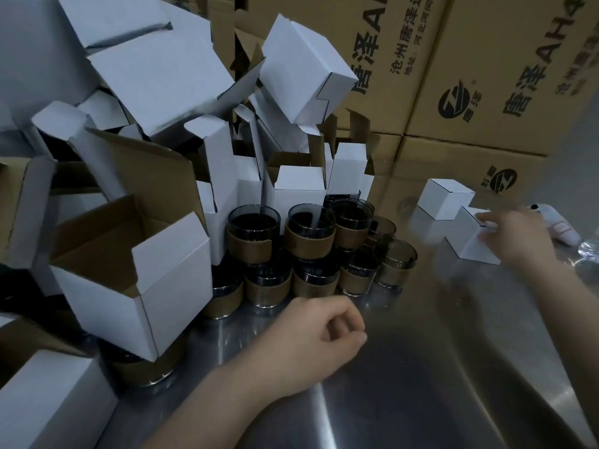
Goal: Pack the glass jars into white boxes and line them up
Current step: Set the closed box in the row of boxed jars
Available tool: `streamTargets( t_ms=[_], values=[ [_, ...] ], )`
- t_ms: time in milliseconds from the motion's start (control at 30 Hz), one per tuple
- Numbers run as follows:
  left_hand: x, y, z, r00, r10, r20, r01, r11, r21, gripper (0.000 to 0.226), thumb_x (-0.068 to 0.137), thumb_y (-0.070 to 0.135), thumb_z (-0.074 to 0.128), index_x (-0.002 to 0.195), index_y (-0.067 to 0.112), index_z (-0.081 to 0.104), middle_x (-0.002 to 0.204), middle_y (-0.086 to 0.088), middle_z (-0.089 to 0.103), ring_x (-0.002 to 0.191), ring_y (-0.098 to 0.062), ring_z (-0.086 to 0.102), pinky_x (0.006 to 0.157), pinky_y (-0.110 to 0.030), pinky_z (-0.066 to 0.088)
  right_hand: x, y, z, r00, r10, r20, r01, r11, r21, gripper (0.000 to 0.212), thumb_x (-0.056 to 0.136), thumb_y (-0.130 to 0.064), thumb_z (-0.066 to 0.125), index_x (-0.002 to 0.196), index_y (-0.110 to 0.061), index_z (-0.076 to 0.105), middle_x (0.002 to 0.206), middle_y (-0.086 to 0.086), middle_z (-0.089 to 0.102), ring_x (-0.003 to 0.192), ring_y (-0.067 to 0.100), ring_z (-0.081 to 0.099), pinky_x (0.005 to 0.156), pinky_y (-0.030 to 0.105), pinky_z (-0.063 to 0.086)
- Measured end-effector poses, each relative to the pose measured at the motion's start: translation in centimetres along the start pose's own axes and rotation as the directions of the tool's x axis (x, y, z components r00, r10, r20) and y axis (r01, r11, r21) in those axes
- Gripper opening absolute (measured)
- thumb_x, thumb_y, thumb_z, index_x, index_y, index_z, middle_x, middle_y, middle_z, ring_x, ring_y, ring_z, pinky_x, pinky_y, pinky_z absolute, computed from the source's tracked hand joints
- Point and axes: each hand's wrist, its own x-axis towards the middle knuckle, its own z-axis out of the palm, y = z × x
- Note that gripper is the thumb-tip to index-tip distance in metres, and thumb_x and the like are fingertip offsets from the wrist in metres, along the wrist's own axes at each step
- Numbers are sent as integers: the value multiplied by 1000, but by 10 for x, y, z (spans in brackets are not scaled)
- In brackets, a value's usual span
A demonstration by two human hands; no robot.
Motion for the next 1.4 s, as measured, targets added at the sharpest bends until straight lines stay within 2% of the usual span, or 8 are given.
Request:
streamTargets(
  t_ms=[133,567,800,967,1067,1200,1300,1400],
  values=[
    [2,-3,1,1000,-15,19,15,1000,6,4,88,30,65,89,27,67,81,5,69,58,1,51,56,-14,41,19,-4,11,999,30,28,-29,999,-35,41,88,-5,53,126,-15,64,119,29,52,117,46,42,91,45,42],
    [4,-8,4,1000,-4,20,3,998,58,17,83,44,57,93,32,63,80,12,67,58,1,52,59,-21,45,42,-11,27,989,56,134,-39,991,-130,52,85,-22,62,133,-11,44,127,25,48,117,44,39,95,45,39],
    [5,-10,4,1000,16,5,-16,999,42,11,85,38,59,90,30,64,77,10,66,56,0,51,58,-19,42,39,-10,22,968,57,245,-61,998,9,75,86,-24,67,149,-16,28,145,22,35,134,44,27,106,49,34],
    [6,-12,5,1000,14,-2,-14,999,43,10,84,38,58,88,31,64,67,19,60,55,0,51,58,-22,45,8,-52,-5,991,2,-137,42,946,321,60,87,-7,56,145,-11,43,145,21,44,132,42,37,107,52,33],
    [7,-14,4,1000,16,1,-16,999,38,8,85,37,58,87,32,63,65,20,59,55,1,50,59,-22,46,-20,-105,-43,927,-73,-368,279,788,549,45,88,0,49,132,-5,56,130,14,60,120,30,53,102,38,40],
    [7,-14,3,1000,16,10,-17,999,35,9,85,40,57,88,34,63,67,21,59,57,2,51,59,-20,45,-68,-182,-99,794,-218,-568,583,538,609,35,86,1,48,116,-6,66,110,-1,65,103,14,60,92,25,46],
    [7,-15,1,1000,10,25,-11,1000,27,7,85,42,58,86,38,63,68,22,60,58,4,52,59,-20,45,-87,-227,-129,703,-297,-646,698,461,548,37,83,-3,50,117,-6,64,115,1,62,109,14,54,95,25,42],
    [7,-16,0,999,8,31,-8,1000,17,5,87,41,59,86,40,64,68,23,60,58,5,52,59,-18,44,-81,-258,-148,785,-282,-552,609,511,606,48,84,-21,57,132,-17,53,134,3,48,125,18,42,107,38,35]
  ],
)
